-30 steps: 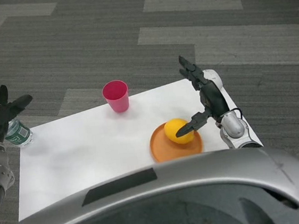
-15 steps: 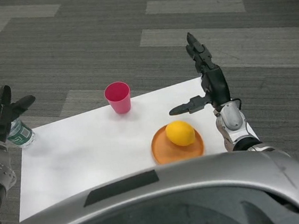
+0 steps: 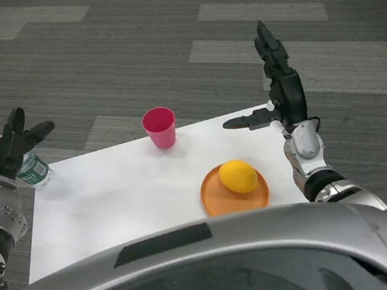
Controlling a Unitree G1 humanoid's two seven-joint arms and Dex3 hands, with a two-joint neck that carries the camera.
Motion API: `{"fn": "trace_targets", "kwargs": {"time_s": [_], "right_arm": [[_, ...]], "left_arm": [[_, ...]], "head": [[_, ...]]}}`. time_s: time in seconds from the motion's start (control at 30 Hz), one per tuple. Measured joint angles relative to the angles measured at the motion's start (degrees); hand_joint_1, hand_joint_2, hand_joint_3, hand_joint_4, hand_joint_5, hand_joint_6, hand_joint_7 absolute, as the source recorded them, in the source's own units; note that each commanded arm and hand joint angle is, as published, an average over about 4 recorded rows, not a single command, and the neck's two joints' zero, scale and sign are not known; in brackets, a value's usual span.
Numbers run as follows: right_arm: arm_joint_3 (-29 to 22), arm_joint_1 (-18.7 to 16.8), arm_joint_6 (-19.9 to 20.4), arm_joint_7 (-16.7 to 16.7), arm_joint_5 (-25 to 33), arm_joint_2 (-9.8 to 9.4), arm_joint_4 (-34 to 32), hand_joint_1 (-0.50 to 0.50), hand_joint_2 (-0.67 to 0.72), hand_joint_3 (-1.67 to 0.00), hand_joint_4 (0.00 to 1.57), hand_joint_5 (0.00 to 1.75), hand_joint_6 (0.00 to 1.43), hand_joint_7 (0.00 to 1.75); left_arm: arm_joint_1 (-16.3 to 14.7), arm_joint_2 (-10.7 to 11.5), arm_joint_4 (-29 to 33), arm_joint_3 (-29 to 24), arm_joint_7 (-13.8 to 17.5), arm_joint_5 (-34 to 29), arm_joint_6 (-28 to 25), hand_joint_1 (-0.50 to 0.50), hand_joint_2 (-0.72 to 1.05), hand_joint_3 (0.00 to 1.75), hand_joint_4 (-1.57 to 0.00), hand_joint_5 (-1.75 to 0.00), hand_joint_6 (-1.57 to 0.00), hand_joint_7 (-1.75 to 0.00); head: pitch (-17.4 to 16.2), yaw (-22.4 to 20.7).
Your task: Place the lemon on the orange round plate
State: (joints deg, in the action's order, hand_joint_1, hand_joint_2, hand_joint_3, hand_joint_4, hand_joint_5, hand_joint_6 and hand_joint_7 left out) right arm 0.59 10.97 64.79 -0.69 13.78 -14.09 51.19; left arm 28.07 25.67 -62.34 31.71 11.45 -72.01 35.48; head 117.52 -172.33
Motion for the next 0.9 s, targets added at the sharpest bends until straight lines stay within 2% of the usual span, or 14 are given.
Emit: {"fn": "trace_targets", "kwargs": {"time_s": [0.1,0.17,0.27,0.47,0.7,0.9], "right_arm": [[0.0,0.1,0.0,-0.3,0.0,-0.03,0.0,0.21,-0.16,-0.24,0.0,0.29,0.0,0.0],[0.0,0.3,0.0,-0.5,0.0,-0.08,0.0,0.2,-0.18,-0.24,0.0,0.29,0.0,0.0],[0.0,0.5,0.0,-0.9,0.0,-0.22,0.0,0.17,-0.22,-0.24,0.0,0.29,0.0,0.0],[0.0,0.5,0.0,-1.1,0.0,-0.49,0.0,0.17,-0.16,-0.24,0.0,0.29,0.0,0.0],[0.1,0.6,0.0,-1.4,0.0,-0.58,0.0,0.17,-0.16,-0.24,0.0,0.29,0.0,0.0],[0.1,0.7,0.0,-1.4,0.0,-0.63,0.1,0.17,-0.16,-0.24,0.0,0.29,0.0,0.0]], "left_arm": [[0.0,0.0,0.0,0.0,0.0,0.0,0.1,0.5,0.96,0.07,-0.04,0.0,0.0,0.0],[0.0,0.0,0.0,0.0,0.0,0.0,0.1,0.5,0.96,0.02,-0.04,0.0,0.0,0.0],[0.0,0.0,0.0,0.0,0.0,0.1,0.1,0.5,0.96,0.07,-0.04,0.0,0.0,0.0],[0.0,-0.1,0.0,0.1,0.0,0.2,0.1,0.5,0.96,0.09,-0.04,0.0,0.0,0.0],[0.0,-0.2,0.0,0.3,0.0,0.2,0.2,0.5,0.96,0.09,-0.04,0.0,0.0,0.0],[-0.1,-0.2,0.0,0.3,0.0,0.2,0.3,0.5,0.96,0.09,-0.04,0.0,0.0,0.0]], "head": [[0.0,-0.9],[0.3,-3.1],[0.9,-6.3],[3.6,-10.5],[6.0,-13.2],[7.4,-13.5]]}}
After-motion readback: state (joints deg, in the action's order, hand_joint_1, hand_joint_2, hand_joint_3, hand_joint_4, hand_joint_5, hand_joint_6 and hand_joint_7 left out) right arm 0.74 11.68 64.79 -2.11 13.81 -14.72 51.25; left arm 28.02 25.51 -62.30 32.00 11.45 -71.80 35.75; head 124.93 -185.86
